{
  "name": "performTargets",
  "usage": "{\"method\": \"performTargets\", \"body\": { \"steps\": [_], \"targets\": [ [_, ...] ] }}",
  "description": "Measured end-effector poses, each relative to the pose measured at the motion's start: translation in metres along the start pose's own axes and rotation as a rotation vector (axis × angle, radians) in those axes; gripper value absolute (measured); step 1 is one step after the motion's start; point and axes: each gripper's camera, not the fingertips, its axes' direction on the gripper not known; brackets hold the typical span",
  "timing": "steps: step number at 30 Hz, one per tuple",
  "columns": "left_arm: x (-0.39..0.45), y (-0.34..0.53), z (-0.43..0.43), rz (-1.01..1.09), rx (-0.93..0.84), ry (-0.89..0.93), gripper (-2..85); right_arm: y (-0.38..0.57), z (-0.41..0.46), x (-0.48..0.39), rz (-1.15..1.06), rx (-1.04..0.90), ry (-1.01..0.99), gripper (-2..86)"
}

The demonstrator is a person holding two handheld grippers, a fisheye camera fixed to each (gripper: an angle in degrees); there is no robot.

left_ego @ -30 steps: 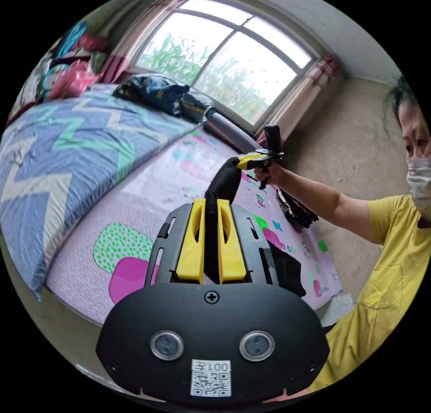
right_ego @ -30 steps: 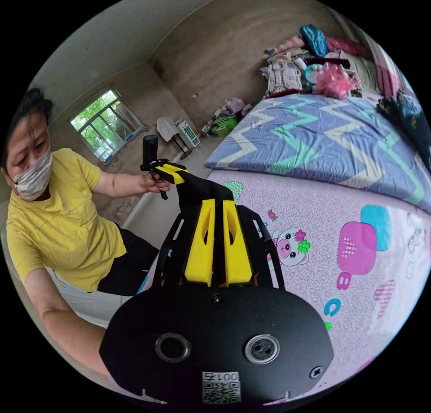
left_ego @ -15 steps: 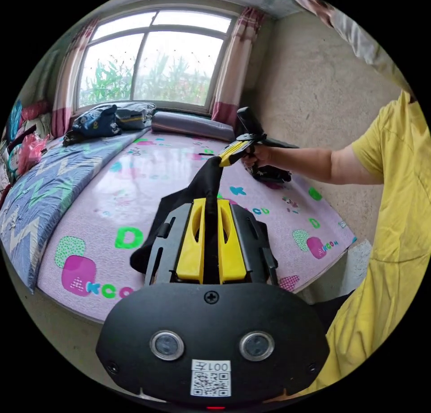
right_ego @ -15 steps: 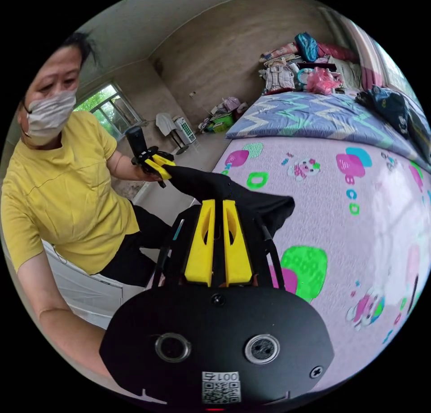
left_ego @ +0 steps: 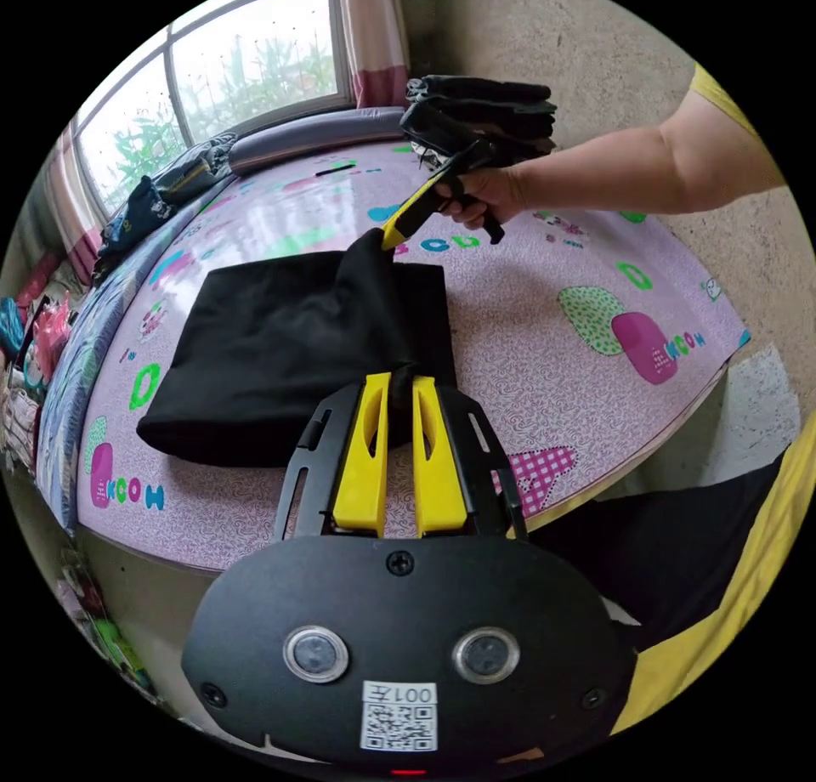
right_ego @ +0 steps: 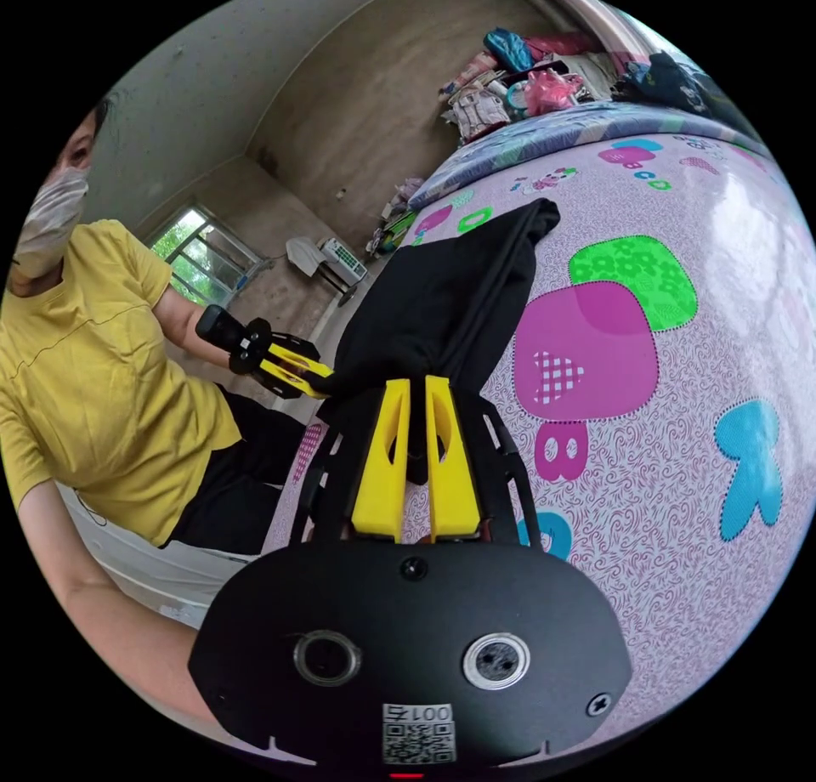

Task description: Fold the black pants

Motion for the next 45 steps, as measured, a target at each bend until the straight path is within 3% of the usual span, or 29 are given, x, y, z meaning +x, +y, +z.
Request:
{"method": "performTargets", "body": {
  "steps": [5, 15, 21, 23, 25, 33, 35, 38, 40, 42, 45],
  "targets": [
    [-0.008, 0.009, 0.01, 0.045, -0.002, 0.002, 1.3, -0.015, -0.016, -0.014, 0.009, -0.03, 0.006, 1.5],
    [-0.097, 0.013, -0.037, -0.159, 0.107, 0.11, -1.2, -0.08, -0.08, -0.039, 0.027, 0.105, 0.142, 0.9],
    [-0.166, -0.025, 0.038, -0.288, 0.046, 0.283, -1.3, -0.114, -0.02, -0.034, 0.029, -0.044, 0.03, 0.7],
    [-0.174, -0.022, 0.057, -0.344, 0.021, 0.378, -1.4, -0.108, 0.01, -0.036, 0.041, -0.189, 0.044, 0.6],
    [-0.169, -0.008, 0.082, -0.355, -0.117, 0.467, -1.5, -0.092, 0.026, -0.042, 0.04, -0.264, 0.043, 0.5],
    [-0.222, 0.002, 0.061, -0.406, -0.061, 0.516, -1.4, -0.074, -0.005, -0.044, 0.204, -0.023, -0.027, 0.5],
    [-0.245, 0.001, 0.041, -0.442, -0.026, 0.554, -1.4, -0.07, -0.034, -0.057, 0.23, 0.132, -0.062, 0.6],
    [-0.3, 0.02, 0.011, -0.695, 0.062, 0.666, -1.3, -0.056, -0.074, -0.074, 0.286, 0.302, -0.071, 0.9],
    [-0.347, 0.053, -0.011, -0.971, 0.233, 0.762, -1.2, -0.051, -0.095, -0.079, 0.321, 0.36, -0.069, 1.1],
    [-0.377, 0.073, -0.024, -1.102, 0.368, 0.828, -1.0, -0.054, -0.117, -0.083, 0.314, 0.412, -0.087, 1.6],
    [-0.414, 0.087, -0.047, -1.159, 0.467, 0.77, 0.7, -0.07, -0.144, -0.09, 0.27, 0.434, -0.079, 3.2]
  ]
}}
